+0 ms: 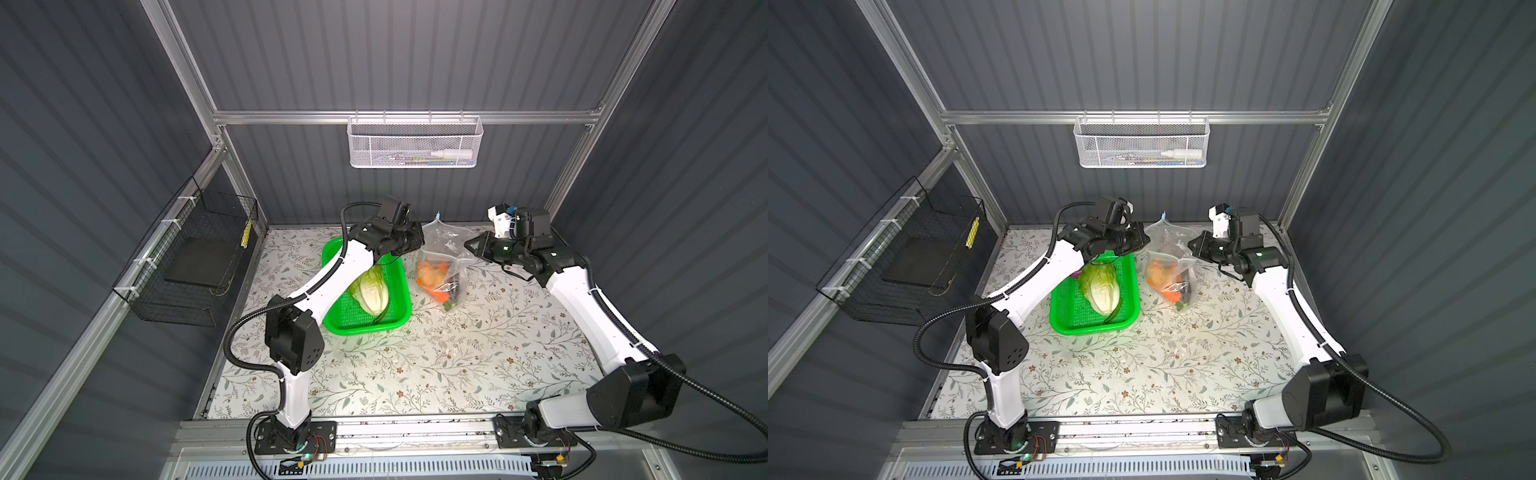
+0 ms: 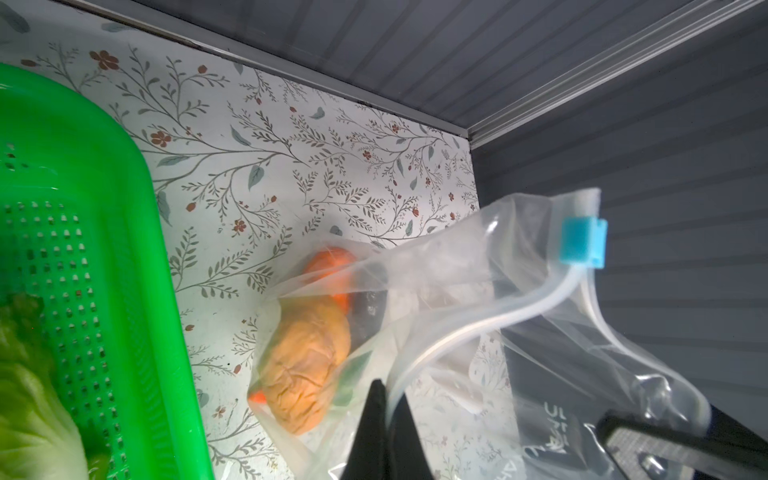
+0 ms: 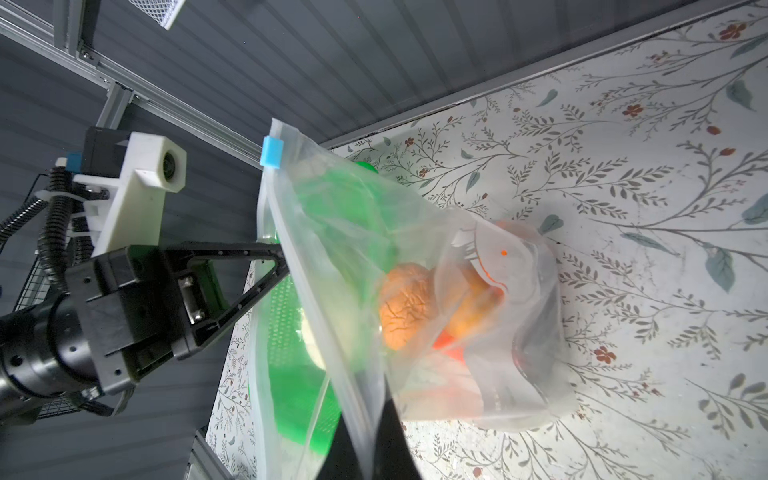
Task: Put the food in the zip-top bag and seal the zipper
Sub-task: 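Move the left gripper over the basket toward the red onion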
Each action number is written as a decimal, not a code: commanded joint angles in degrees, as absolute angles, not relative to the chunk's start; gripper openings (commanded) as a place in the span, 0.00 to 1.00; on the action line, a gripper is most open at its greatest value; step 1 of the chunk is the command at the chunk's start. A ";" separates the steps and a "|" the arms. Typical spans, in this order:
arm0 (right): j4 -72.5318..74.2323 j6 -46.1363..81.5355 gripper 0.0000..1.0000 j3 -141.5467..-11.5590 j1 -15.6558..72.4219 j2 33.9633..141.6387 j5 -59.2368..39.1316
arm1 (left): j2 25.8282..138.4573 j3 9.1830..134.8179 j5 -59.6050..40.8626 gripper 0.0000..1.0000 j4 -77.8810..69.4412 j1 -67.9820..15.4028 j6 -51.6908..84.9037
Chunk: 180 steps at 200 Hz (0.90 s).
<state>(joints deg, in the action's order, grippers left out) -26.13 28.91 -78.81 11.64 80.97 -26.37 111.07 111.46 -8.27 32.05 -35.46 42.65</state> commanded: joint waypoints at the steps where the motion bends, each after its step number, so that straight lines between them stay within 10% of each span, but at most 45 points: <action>1: -24.11 27.99 0.00 -79.37 11.60 79.66 -27.29 | 108.13 110.53 -5.79 0.08 32.66 -34.00 41.88; 14: -23.99 28.58 0.00 -79.20 11.60 80.66 -28.81 | 108.23 110.57 -6.16 0.19 32.43 -33.33 41.36; 32: -22.89 29.74 0.00 -78.37 11.68 81.28 -29.71 | 108.53 111.30 -7.47 0.68 32.96 -31.86 40.83; 52: -22.57 30.05 0.00 -78.05 11.69 81.26 -29.55 | 108.12 112.06 -7.69 0.88 34.57 -29.02 39.61; 180: -21.37 30.63 0.00 -80.07 11.69 83.72 -29.77 | 115.61 114.61 5.18 0.73 57.32 -14.94 7.81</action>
<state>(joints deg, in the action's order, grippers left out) -22.37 30.24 -78.54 11.64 83.11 -28.80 111.63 112.57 3.05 49.89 -14.59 17.76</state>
